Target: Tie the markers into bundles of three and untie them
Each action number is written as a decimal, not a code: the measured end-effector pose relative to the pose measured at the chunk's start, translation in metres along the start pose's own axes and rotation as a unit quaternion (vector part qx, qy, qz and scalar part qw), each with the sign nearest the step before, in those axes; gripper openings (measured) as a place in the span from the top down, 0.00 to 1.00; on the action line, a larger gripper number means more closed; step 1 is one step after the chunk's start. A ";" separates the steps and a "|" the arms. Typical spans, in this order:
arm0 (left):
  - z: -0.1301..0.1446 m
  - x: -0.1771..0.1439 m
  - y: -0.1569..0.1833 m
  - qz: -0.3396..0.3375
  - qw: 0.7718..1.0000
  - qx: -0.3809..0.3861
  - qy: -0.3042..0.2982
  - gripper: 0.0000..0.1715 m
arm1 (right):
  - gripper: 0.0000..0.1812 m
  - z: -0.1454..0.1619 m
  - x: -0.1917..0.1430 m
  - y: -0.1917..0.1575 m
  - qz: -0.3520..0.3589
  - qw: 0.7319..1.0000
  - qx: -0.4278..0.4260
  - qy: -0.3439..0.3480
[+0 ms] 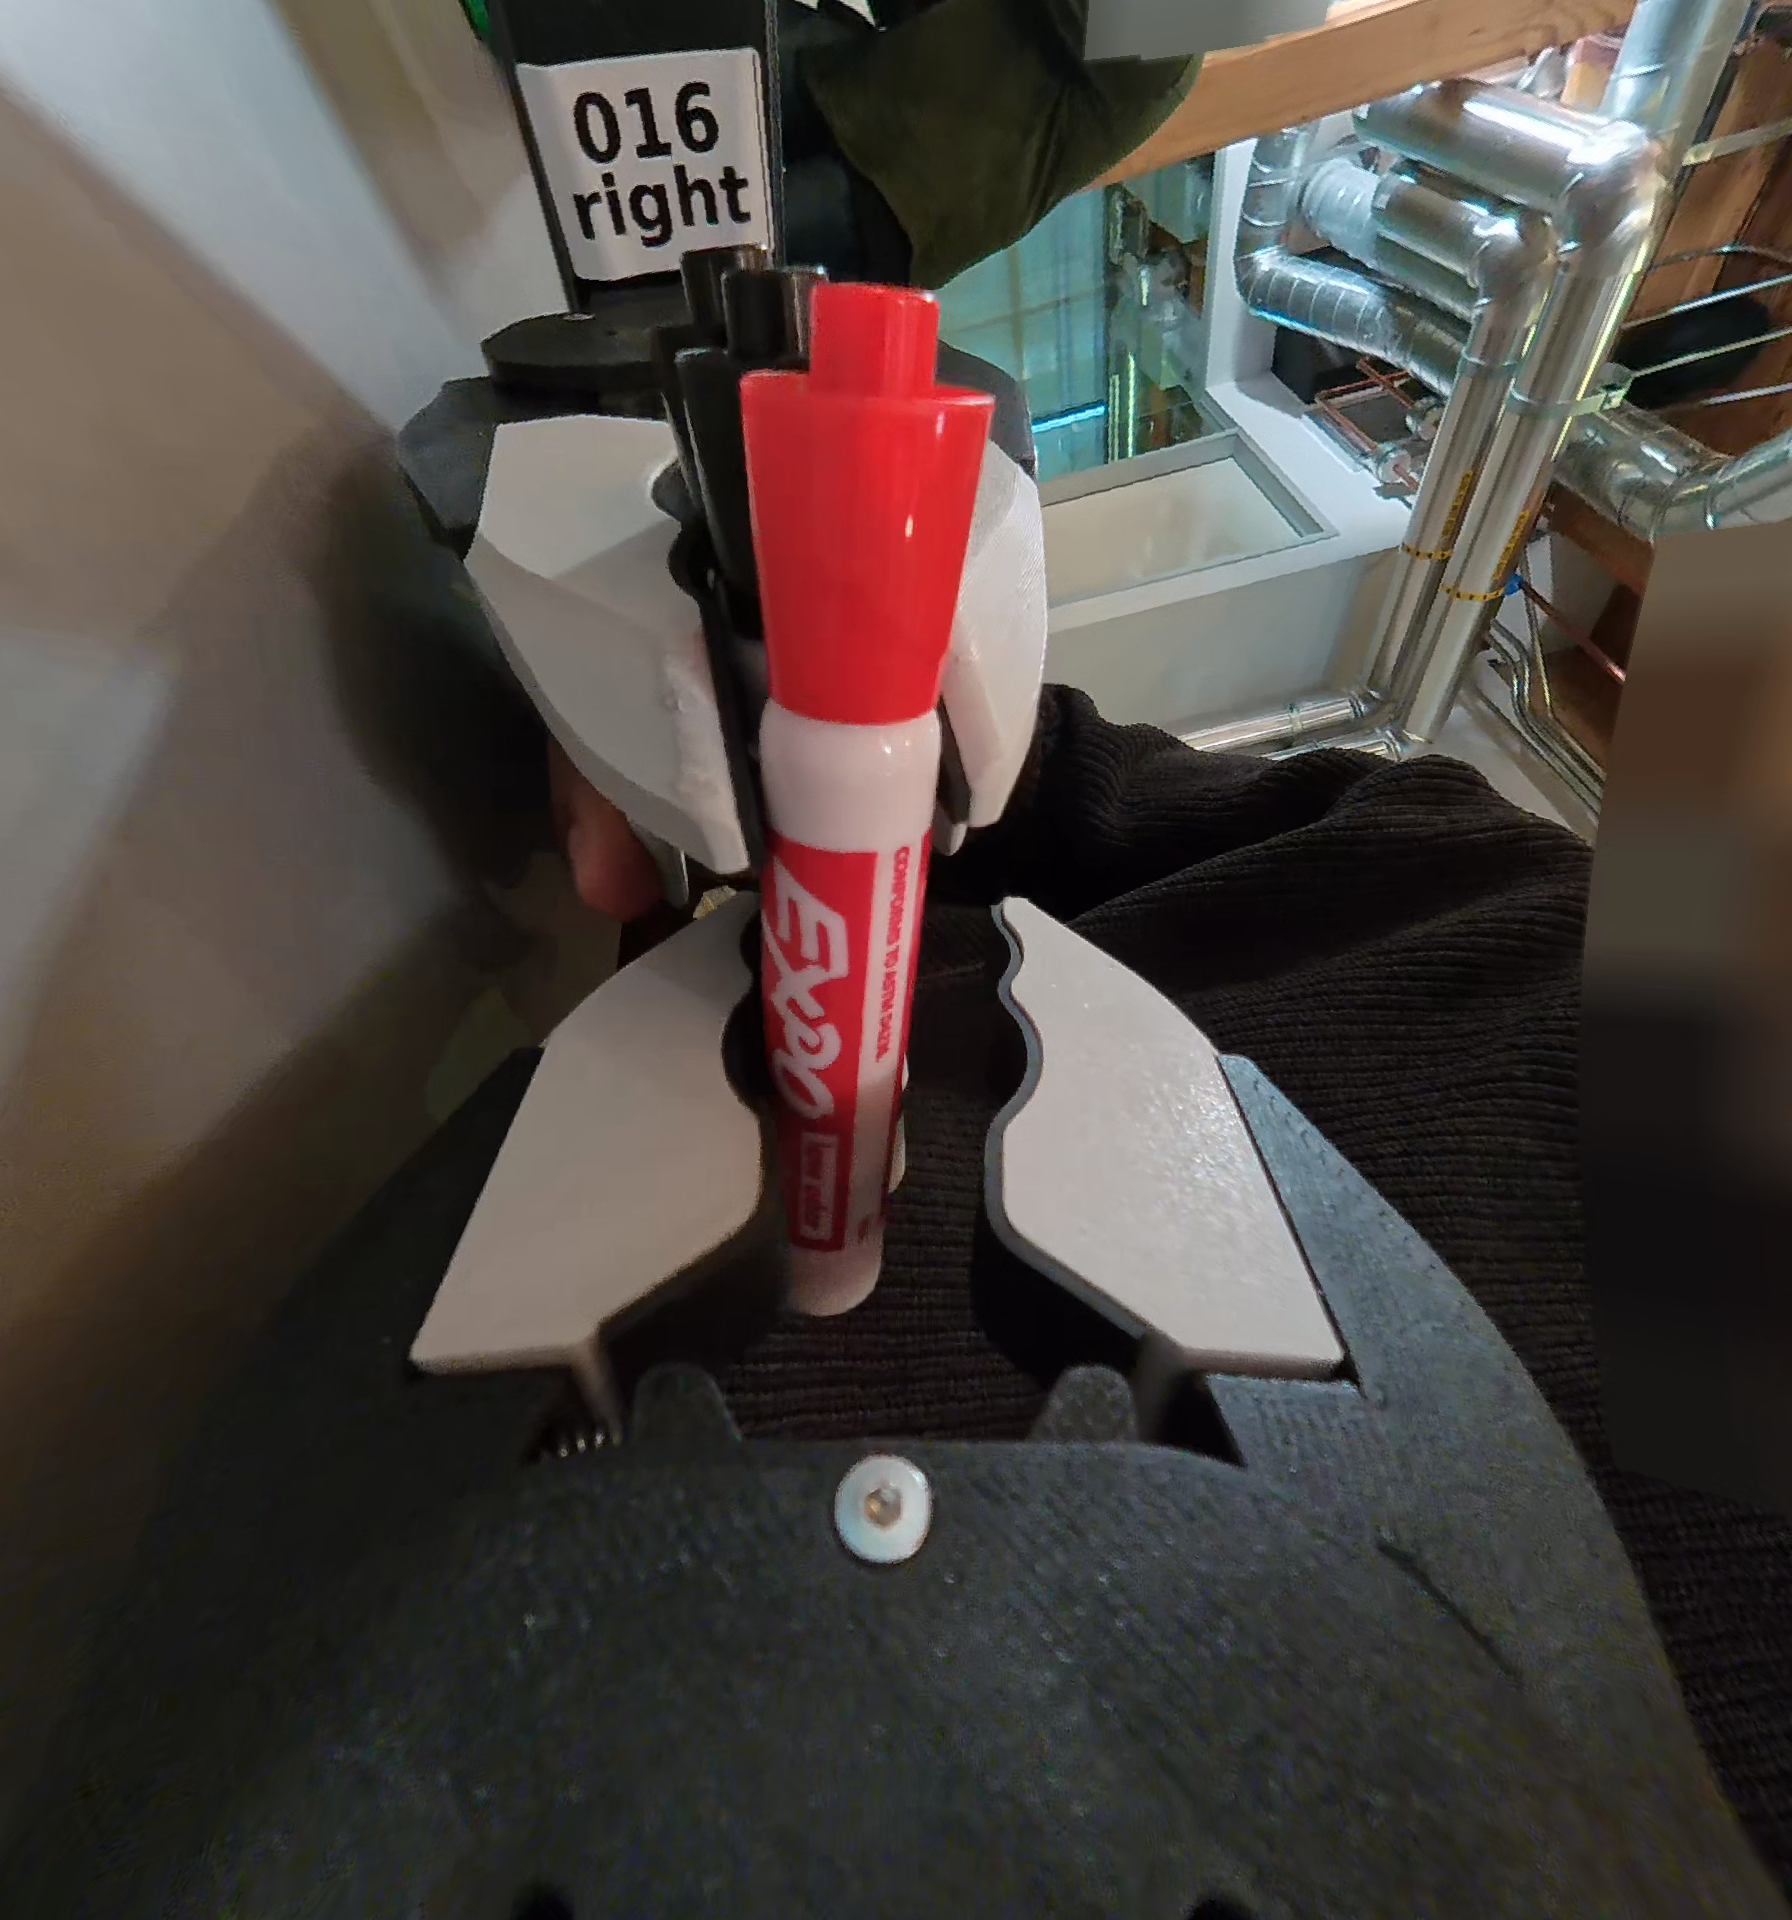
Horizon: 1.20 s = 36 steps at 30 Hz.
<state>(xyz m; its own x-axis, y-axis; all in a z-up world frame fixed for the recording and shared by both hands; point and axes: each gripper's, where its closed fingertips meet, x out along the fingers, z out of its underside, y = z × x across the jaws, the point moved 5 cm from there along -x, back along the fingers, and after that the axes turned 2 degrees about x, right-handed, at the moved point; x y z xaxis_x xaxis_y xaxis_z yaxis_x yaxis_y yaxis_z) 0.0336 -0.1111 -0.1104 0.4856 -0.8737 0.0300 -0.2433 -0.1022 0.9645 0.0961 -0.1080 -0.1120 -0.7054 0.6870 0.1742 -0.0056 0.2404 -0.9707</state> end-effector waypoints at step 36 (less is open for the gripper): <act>0.005 0.006 -0.005 -0.028 0.999 0.014 -0.018 0.87 | 0.90 -0.002 0.001 -0.007 0.012 0.998 -0.056 0.026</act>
<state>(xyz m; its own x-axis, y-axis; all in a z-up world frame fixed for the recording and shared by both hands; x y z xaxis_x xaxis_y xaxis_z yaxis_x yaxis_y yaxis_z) 0.0335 -0.1181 -0.1168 0.4687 -0.8827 -0.0345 -0.2392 -0.1645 0.9569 0.0971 -0.1076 -0.1051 -0.6673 0.7267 0.1631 0.0909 0.2968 -0.9506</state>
